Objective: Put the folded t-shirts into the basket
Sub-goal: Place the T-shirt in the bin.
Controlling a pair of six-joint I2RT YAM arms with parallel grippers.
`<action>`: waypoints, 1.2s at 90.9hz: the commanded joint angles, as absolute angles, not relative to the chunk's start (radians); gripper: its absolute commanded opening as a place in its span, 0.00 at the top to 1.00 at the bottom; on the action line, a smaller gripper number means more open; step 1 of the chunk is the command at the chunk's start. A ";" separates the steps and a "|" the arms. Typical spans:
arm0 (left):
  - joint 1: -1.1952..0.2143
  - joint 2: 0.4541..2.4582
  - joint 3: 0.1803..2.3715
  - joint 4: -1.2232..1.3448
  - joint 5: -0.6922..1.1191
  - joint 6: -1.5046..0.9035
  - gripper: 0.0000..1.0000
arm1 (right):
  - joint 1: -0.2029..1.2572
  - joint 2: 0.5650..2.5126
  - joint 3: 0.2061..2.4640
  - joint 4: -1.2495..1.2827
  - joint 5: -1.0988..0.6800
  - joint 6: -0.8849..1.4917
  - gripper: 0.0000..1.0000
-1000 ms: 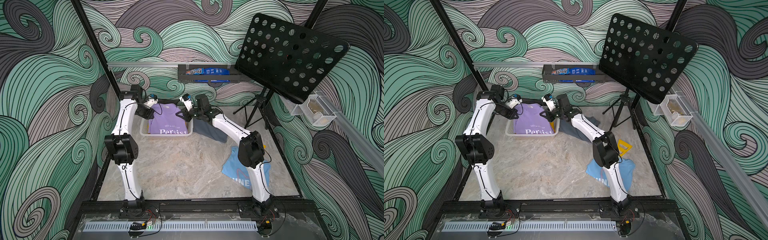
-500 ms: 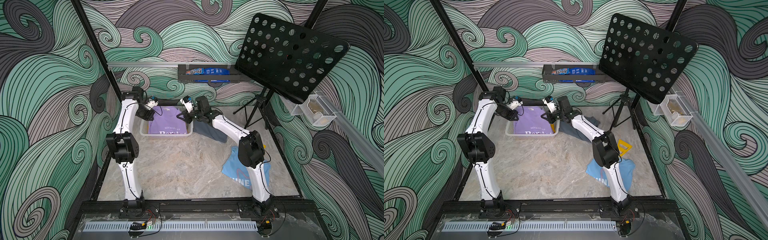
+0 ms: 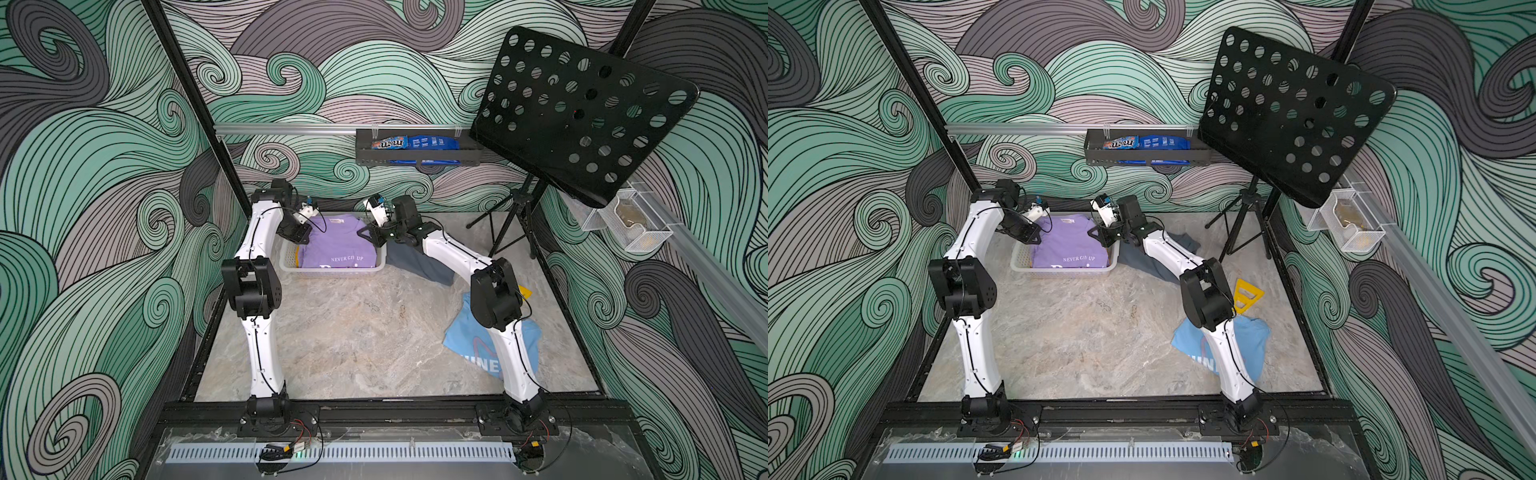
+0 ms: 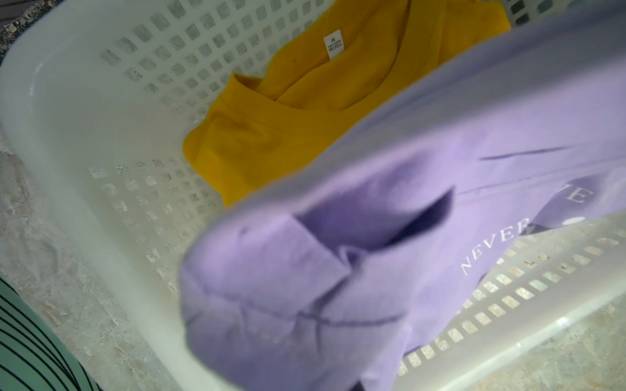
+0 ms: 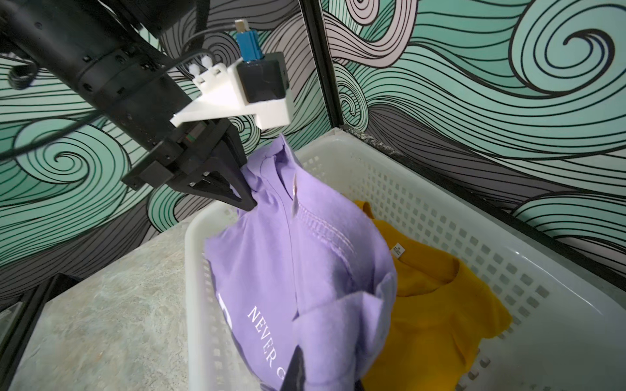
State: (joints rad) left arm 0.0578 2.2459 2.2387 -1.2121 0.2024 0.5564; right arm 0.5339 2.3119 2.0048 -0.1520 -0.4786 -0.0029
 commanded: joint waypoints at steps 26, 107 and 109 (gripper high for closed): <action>0.052 2.323 2.270 -0.966 0.148 0.518 0.67 | 0.510 2.552 2.352 -0.231 -0.387 -0.056 0.63; 0.021 1.698 1.763 -0.974 0.408 0.365 0.06 | 0.283 1.655 1.395 -0.427 -0.343 -0.392 0.01; 0.021 1.669 1.729 -0.971 0.427 0.367 0.05 | 0.265 1.624 1.348 -0.440 -0.335 -0.411 0.01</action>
State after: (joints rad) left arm 0.0257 1.7733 1.8599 -0.9237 0.2253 0.3630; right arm 0.3367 1.7172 1.5505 -0.3328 -0.3672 -0.2977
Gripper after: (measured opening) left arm 0.929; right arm 0.990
